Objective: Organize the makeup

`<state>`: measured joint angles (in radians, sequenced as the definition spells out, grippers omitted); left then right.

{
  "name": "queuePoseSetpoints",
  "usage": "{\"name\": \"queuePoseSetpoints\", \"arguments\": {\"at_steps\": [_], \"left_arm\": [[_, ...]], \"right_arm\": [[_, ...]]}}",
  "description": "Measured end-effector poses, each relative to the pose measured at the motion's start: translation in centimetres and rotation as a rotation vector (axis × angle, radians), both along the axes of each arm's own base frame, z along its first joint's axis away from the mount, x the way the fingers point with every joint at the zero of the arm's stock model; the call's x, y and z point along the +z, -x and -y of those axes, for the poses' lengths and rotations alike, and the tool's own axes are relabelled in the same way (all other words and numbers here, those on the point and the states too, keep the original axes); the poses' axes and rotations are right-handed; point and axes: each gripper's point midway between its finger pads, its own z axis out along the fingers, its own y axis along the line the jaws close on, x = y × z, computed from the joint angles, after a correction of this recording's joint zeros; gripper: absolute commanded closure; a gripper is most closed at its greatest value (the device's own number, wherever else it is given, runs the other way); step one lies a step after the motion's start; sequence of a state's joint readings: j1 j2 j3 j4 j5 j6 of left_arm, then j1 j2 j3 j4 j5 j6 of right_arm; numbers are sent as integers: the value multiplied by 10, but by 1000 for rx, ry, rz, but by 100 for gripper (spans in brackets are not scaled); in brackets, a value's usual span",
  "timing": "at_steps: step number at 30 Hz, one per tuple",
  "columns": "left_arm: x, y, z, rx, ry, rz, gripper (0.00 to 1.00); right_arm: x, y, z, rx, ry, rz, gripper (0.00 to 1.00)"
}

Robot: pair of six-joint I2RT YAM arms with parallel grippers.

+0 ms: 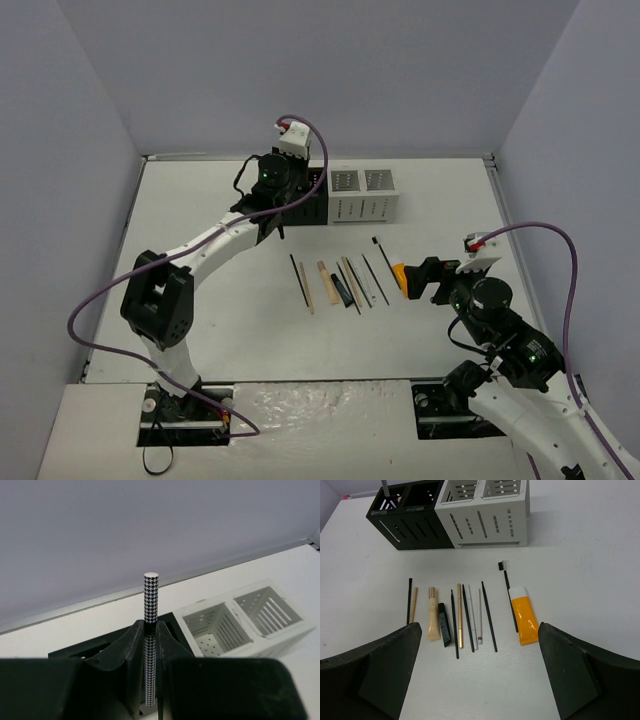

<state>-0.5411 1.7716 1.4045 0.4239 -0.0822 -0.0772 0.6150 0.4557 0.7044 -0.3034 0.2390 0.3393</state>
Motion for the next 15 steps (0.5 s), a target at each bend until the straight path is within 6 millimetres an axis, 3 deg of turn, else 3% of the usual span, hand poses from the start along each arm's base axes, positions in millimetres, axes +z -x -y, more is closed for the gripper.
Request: {"name": "queuePoseSetpoints", "arguments": {"at_steps": [6, 11, 15], "left_arm": [[-24, -43, -15, 6, 43, 19, 100], [-21, -51, -2, -42, 94, 59, 100], [-15, -52, 7, -77, 138, 88, 93]], "right_arm": [[-2, -1, -1, 3, 7, -9, 0], [-6, -2, -3, 9, 17, -23, 0], [-6, -2, -4, 12, 17, -24, 0]]}}
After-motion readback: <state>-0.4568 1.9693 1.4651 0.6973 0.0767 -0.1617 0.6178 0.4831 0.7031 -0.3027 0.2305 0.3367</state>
